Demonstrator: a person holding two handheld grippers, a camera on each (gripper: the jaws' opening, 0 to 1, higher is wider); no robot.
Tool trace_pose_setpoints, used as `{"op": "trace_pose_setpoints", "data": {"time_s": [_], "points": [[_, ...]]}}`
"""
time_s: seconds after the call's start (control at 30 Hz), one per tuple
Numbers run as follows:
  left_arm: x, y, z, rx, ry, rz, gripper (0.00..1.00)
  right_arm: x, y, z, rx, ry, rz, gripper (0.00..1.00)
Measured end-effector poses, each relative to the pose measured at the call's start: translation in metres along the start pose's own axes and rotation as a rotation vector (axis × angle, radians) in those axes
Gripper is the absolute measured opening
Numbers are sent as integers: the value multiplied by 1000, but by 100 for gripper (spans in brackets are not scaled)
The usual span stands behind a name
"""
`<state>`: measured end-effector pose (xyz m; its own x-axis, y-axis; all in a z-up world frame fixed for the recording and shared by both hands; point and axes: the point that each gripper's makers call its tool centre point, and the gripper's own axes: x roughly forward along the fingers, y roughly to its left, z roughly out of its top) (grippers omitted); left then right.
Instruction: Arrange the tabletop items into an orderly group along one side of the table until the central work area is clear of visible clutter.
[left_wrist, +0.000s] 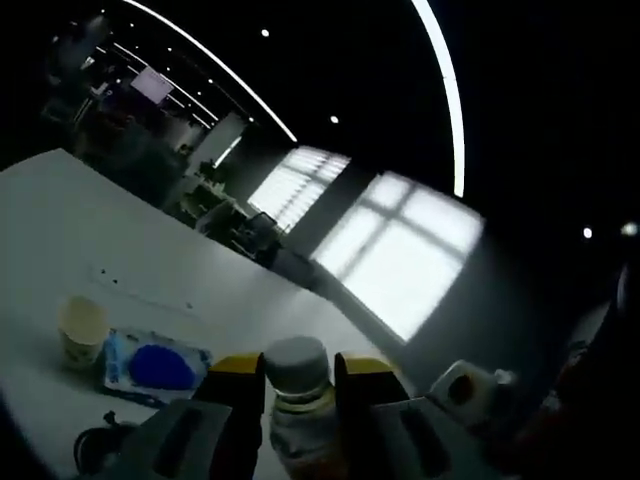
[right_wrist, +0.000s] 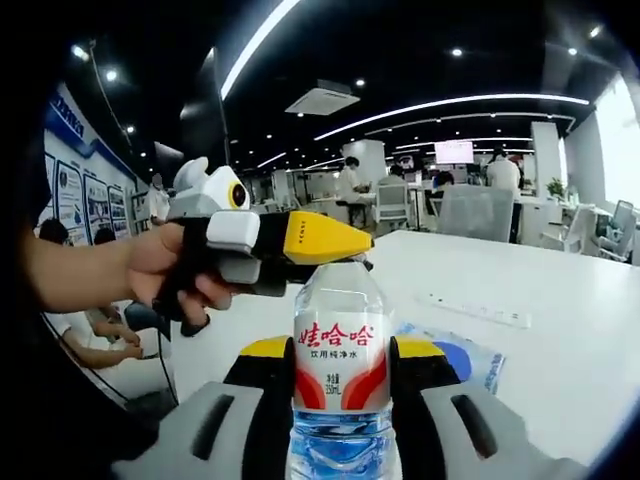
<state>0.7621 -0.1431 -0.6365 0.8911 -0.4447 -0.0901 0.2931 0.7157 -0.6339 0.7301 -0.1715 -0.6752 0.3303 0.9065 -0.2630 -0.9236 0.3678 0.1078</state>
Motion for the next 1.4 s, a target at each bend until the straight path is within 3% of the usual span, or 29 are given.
{"op": "trace_pose_setpoints", "data": {"time_s": [0.13,0.4,0.6,0.77,0.87,1.13,1.27,1.4], "points": [[0,0,0,-28,-2,2,22,2,-1,-3,-14,13,-2,32],[2,-17,-7,167,101,21,20,3,0,-16,-16,45,5,33],[3,-20,-8,207,114,30,19,3,-1,-19,-14,52,8,34],[3,-32,-6,322,101,6,19,3,-1,-17,-18,68,10,35],[2,-32,-4,340,106,0,18,3,-1,-14,-33,69,22,35],[-4,-28,10,361,110,8,18,0,-5,-9,-67,45,13,44],[-14,-16,24,370,94,35,18,-6,-11,-8,-54,43,-1,50],[-27,2,42,365,74,82,18,-14,-21,-7,-31,42,-29,62]]}}
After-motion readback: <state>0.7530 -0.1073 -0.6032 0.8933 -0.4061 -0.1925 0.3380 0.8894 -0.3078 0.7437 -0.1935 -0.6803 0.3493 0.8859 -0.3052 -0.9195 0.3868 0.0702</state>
